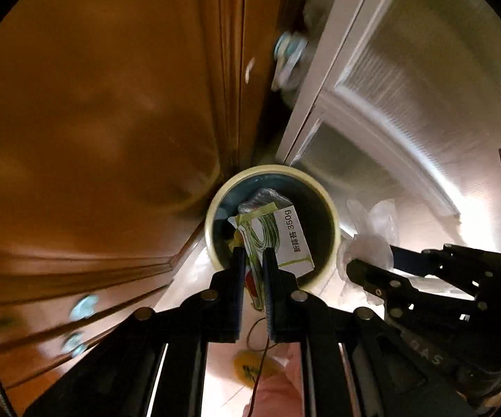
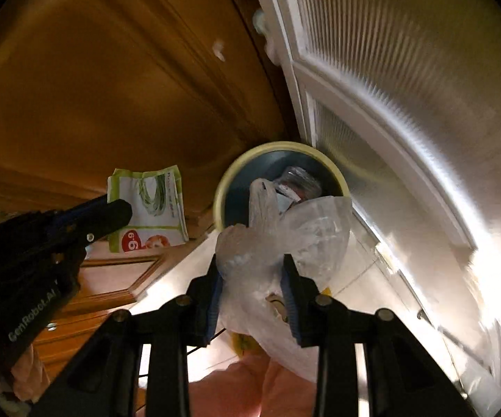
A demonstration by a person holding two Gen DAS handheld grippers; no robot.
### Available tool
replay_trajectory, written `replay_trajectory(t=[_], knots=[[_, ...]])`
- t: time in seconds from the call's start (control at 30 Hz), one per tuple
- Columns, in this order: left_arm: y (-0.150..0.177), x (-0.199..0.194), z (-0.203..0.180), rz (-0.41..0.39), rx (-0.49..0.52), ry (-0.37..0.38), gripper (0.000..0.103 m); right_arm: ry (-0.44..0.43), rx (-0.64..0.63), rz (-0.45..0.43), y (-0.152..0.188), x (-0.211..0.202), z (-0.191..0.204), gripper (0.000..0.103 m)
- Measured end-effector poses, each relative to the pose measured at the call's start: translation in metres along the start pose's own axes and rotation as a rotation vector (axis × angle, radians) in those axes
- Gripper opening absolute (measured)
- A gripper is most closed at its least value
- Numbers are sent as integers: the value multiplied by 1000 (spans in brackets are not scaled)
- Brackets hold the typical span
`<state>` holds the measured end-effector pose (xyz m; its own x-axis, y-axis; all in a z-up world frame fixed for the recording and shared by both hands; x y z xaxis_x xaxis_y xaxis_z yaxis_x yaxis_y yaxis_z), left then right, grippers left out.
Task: Collect trash
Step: 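Carry the green packet and plastic bag down over the floor bin, then open both tools to drop the packet and bag into the bin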
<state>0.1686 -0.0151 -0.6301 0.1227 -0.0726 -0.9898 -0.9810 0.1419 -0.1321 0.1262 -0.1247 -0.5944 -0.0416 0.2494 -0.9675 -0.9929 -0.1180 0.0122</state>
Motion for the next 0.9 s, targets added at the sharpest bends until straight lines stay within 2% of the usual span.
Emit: replay_trajectory(t=[0.07,0.2,0.23,0.37,0.6,0.73,0.9], knots=[[-5,35,0,8,-8,-9,9,18,-20,1,-9,27,-10,34],[-12,73,4,23,-20,-27,13,48,-48,32,-21,76,-28,39],[-13,81,5,27,-23,-25,17,61,-51,37,-23,85,-32,42],[-14,102,12,42,-41,-32,52,62,-57,38,-28,104,-39,51],[-20,119,21,42,-22,-65,53,38,-76,46,-32,123,-43,54],[-23,118,22,42,-16,-60,59,32,-90,44,-28,126,-39,54],[-29,97,17,31,6,-59,59,16,-93,22,-30,111,-29,54]])
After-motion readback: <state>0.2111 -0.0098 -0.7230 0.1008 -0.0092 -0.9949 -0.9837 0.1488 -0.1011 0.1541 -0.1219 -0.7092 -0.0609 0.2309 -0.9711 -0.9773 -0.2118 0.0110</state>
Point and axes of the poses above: each gripper's, at about its wrist camera, not at the fingertips, and x roughly the way its jaws point, z to its left, y to its underside, the point moved 9 cm from there along x, roughly the way its jaws point, and after that the axes turned 7 degrees about z, right-handed, at the moved point
